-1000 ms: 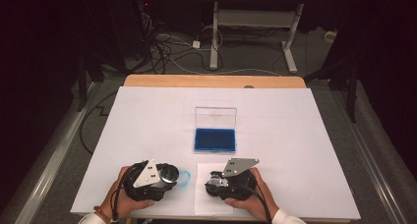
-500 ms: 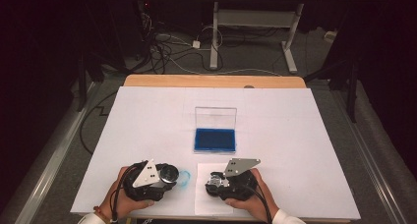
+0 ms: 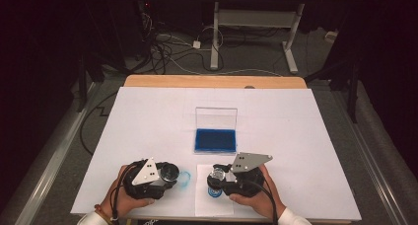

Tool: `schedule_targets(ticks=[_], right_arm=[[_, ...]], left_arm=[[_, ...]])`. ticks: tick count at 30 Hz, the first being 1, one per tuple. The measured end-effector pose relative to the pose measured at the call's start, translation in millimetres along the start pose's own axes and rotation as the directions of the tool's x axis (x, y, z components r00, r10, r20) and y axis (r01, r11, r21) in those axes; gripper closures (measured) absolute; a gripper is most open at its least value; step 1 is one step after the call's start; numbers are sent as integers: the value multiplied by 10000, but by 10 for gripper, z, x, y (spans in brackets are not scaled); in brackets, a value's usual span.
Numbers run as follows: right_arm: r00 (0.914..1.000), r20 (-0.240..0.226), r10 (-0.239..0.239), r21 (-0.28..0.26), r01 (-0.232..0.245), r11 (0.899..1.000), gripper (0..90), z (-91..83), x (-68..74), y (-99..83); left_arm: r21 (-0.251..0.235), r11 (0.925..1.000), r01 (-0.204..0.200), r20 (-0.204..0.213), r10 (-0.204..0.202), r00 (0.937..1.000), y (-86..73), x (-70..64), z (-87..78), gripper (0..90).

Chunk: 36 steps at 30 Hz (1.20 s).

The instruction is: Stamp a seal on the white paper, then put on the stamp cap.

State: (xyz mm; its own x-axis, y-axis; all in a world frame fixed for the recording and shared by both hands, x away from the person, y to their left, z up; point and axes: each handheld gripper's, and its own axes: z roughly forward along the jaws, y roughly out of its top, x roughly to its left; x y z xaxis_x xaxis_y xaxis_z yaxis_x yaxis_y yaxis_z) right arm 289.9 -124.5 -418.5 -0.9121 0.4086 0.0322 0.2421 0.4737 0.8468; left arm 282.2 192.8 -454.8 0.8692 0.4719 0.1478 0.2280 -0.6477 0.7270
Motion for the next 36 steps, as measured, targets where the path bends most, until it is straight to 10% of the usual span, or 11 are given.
schedule_targets(ticks=[36], right_arm=[[9933, 1154, -33, -1114, 162, 9936, 573, -476, -126, 101]], left_arm=[[215, 9975, -673, 612, 659, 9960, 162, -138, 206, 366]])
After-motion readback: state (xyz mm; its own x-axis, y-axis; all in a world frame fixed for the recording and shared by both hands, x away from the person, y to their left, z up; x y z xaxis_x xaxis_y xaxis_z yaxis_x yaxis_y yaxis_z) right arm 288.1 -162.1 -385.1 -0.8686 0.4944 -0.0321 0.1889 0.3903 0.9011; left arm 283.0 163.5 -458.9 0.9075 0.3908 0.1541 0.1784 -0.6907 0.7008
